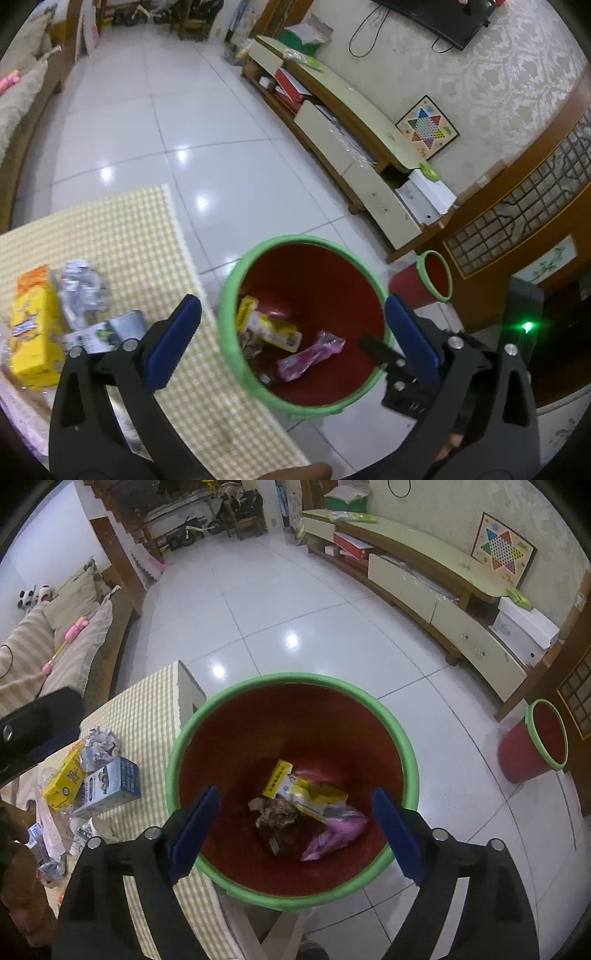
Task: Collect trash
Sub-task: 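Open both tools to drop wrapper and bag into bucket, then move both tools back over the table toward remaining trash, then grasp white milk carton with left tool while right tool grasps yellow juice box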
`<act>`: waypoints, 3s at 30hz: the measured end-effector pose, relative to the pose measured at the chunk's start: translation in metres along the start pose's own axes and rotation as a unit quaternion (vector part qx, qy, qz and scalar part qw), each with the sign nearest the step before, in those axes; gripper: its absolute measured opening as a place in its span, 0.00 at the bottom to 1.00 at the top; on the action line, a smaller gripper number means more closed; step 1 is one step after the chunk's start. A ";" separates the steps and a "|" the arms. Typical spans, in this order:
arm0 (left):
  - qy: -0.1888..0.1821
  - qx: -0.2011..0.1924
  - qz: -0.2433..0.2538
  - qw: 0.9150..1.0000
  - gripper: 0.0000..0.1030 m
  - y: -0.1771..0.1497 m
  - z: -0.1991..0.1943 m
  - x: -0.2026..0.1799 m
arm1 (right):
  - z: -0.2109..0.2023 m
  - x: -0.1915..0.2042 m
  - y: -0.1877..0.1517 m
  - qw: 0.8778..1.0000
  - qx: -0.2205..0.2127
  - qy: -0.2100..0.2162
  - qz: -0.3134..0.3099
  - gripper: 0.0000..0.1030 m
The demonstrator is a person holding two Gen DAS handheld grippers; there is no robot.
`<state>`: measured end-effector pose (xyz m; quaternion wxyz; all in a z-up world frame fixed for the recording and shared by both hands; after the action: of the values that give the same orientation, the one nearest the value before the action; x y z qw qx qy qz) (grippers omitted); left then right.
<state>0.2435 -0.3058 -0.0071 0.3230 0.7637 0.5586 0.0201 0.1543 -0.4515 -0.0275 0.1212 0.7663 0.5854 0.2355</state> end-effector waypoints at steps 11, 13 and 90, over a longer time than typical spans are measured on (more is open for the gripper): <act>0.032 -0.040 -0.007 0.999 0.95 -0.021 -0.069 0.042 | -0.015 0.037 -0.004 0.998 -0.038 0.008 -0.045 0.87; 0.040 -0.047 -0.012 0.998 0.95 -0.028 -0.085 0.055 | -0.018 0.048 -0.007 0.997 -0.044 0.017 -0.056 0.87; 0.255 -0.027 -0.010 0.967 0.55 -0.138 -0.175 0.298 | 0.069 0.299 -0.039 0.976 0.025 0.092 -0.194 0.54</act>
<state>0.1708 0.0575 -0.0376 0.1907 0.7191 0.6290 0.2257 0.2174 -0.1492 -0.0393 0.0914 0.6159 0.7373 0.2621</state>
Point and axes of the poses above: each gripper's, at about its wrist camera, not at the fingertips, and z roughly the way its jaws point, x to its left, y to its top, the point moved 3 cm from there along z, roughly the way its jaws point, and after that the axes turned 5 degrees about y, right-handed, at the moved point
